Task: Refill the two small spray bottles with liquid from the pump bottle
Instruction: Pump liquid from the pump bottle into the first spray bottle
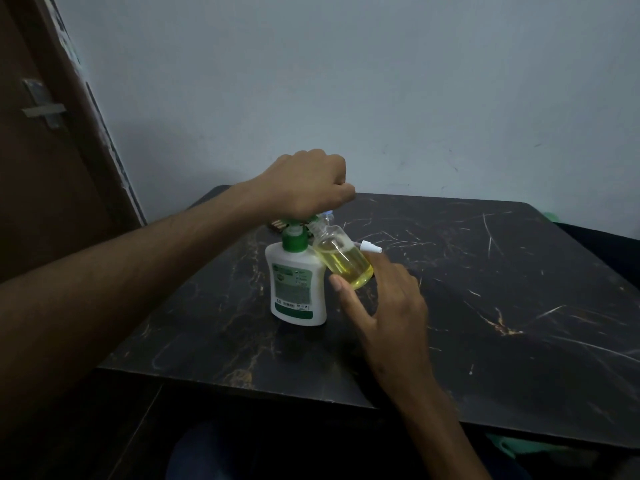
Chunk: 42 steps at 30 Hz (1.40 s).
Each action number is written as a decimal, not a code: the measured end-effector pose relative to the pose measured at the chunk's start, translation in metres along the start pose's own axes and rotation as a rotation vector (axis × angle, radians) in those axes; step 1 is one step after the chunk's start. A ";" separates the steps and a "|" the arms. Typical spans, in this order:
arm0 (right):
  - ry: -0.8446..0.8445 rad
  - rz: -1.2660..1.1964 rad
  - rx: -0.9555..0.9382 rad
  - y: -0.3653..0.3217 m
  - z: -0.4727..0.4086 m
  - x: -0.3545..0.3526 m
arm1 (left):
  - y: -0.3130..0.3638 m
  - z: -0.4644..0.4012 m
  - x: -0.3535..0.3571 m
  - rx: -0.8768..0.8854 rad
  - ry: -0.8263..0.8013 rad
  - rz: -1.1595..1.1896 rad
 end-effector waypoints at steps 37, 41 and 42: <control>-0.009 -0.003 -0.007 -0.004 -0.003 0.000 | -0.008 -0.004 0.009 -0.007 -0.027 0.131; -0.015 -0.003 -0.007 -0.003 -0.004 0.001 | -0.010 -0.002 0.011 -0.008 -0.039 0.104; -0.014 0.001 -0.007 -0.002 -0.004 0.001 | -0.009 -0.002 0.010 -0.011 -0.031 0.085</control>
Point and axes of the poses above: each hand's wrist, its own z-axis away from the middle knuckle, its own x-axis out of the palm, y = z × x, the point moved 3 cm from there along -z, towards the middle knuckle, and after that the axes turned 14 degrees about -y, right-handed, at the moved point
